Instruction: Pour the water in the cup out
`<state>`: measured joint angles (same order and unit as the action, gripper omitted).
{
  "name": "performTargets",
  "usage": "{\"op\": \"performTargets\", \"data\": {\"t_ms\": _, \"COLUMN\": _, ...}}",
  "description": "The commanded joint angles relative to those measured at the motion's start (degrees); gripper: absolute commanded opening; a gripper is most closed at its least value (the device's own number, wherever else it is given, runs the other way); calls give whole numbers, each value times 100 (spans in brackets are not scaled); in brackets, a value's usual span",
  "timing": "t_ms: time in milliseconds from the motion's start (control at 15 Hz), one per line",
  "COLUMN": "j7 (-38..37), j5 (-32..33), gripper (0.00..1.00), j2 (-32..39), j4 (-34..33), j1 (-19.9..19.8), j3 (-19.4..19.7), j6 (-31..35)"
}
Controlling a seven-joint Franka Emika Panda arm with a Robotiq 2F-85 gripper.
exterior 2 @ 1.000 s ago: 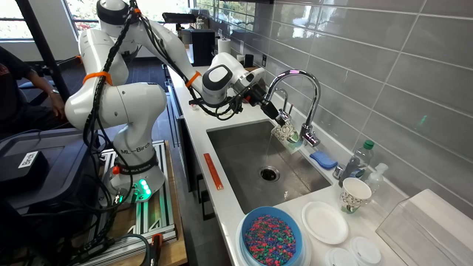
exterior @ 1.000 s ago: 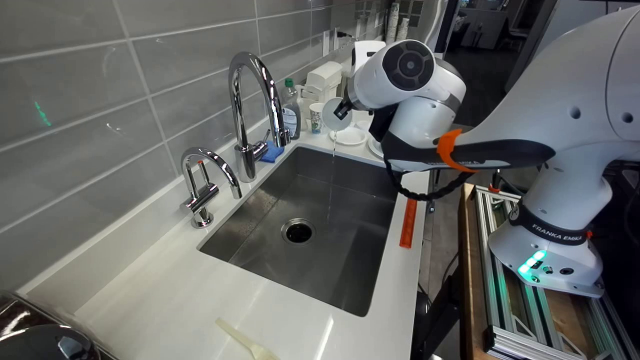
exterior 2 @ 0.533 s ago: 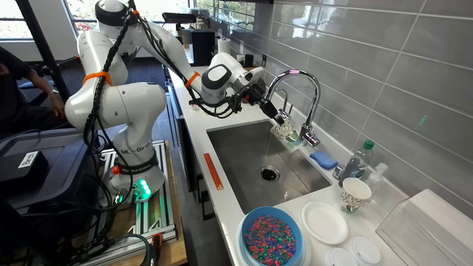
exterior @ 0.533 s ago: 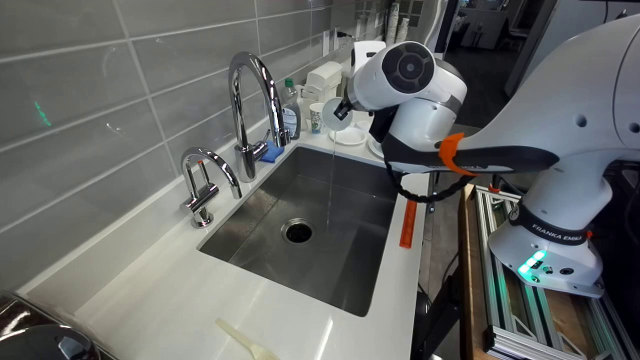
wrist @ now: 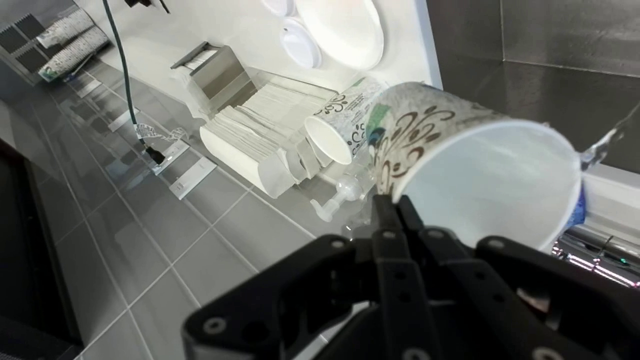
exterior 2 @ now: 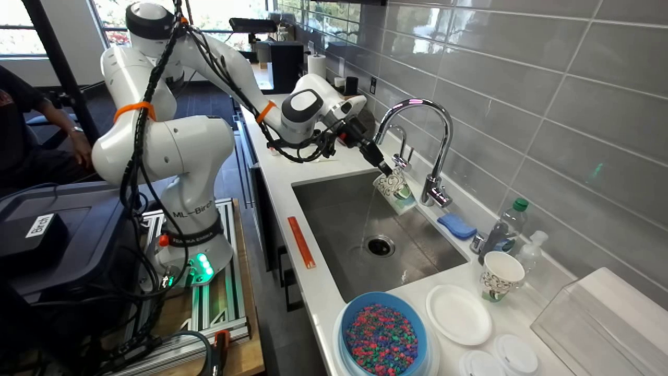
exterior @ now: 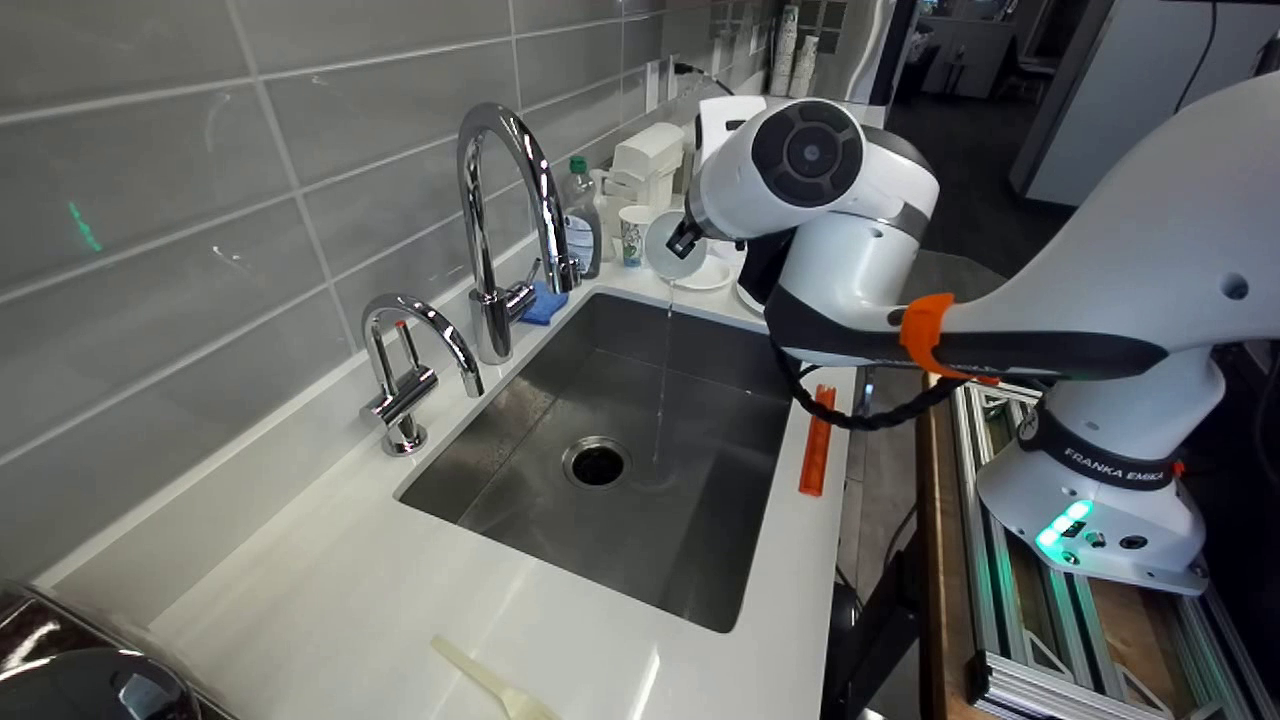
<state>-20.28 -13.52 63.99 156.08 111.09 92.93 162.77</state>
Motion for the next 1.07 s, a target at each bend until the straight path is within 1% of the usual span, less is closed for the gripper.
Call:
{"op": "performTargets", "data": {"t_ms": 0, "j7": 252, "j5": -2, "gripper": 1, "j2": -381, "j4": -158, "j1": -92, "j3": 79, "j6": -332}}
{"op": "performTargets", "data": {"t_ms": 133, "j7": 425, "j5": 23, "gripper": 1, "j2": -626, "j4": -179, "j1": -197, "j3": 122, "j6": -297}}
{"op": "performTargets", "data": {"t_ms": 333, "j7": 821, "j5": 63, "gripper": 1, "j2": -1180, "j4": -195, "j1": -372, "j3": 281, "j6": -157}}
{"op": "performTargets", "data": {"t_ms": 733, "j7": 1611, "j5": 194, "gripper": 1, "j2": -2370, "j4": -364, "j1": -882, "j3": 502, "j6": -86}}
{"op": "performTargets", "data": {"t_ms": 933, "j7": 1998, "j5": 276, "gripper": 1, "j2": -3072, "j4": -456, "j1": -1179, "j3": 477, "j6": -30}}
{"op": "performTargets", "data": {"t_ms": 1000, "j7": 2115, "j5": 296, "gripper": 1, "j2": -3291, "j4": -481, "j1": -1225, "j3": 493, "j6": -61}}
